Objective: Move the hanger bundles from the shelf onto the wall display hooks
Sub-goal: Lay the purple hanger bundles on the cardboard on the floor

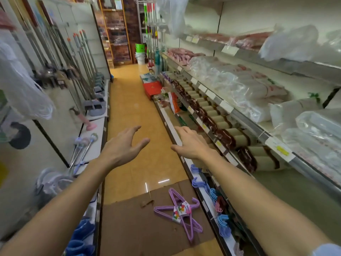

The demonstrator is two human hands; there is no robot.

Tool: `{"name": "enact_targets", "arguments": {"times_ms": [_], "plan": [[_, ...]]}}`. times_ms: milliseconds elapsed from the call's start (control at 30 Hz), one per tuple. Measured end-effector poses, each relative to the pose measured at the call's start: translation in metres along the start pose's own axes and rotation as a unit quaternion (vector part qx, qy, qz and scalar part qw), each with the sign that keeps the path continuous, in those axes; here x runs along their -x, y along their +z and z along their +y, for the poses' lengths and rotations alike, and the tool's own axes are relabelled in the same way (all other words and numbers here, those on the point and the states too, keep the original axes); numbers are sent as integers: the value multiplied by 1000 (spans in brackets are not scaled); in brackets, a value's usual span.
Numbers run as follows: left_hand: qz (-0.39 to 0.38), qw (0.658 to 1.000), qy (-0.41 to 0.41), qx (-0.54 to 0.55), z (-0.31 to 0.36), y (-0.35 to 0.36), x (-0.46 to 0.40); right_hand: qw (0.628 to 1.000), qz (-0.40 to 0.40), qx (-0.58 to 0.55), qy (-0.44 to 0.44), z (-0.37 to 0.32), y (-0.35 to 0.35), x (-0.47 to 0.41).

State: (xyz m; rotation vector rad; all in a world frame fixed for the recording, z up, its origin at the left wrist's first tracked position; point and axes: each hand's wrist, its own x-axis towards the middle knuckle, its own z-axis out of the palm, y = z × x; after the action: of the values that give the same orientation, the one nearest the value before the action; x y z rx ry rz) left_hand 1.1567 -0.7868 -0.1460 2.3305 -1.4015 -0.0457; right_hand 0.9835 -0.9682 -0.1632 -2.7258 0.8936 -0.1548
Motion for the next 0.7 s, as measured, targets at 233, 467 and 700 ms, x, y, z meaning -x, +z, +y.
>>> {"name": "enact_targets", "arguments": {"times_ms": [233, 467, 700], "plan": [[6, 999, -15, 39, -74, 98, -24, 1000, 11, 9, -3, 17, 111, -55], [2, 997, -49, 59, -158, 253, -13, 1000, 20, 2, 1, 56, 265, -88], [-10, 996, -65, 54, -214, 401, 16, 999, 36, -6, -1, 104, 418, -101]]}}
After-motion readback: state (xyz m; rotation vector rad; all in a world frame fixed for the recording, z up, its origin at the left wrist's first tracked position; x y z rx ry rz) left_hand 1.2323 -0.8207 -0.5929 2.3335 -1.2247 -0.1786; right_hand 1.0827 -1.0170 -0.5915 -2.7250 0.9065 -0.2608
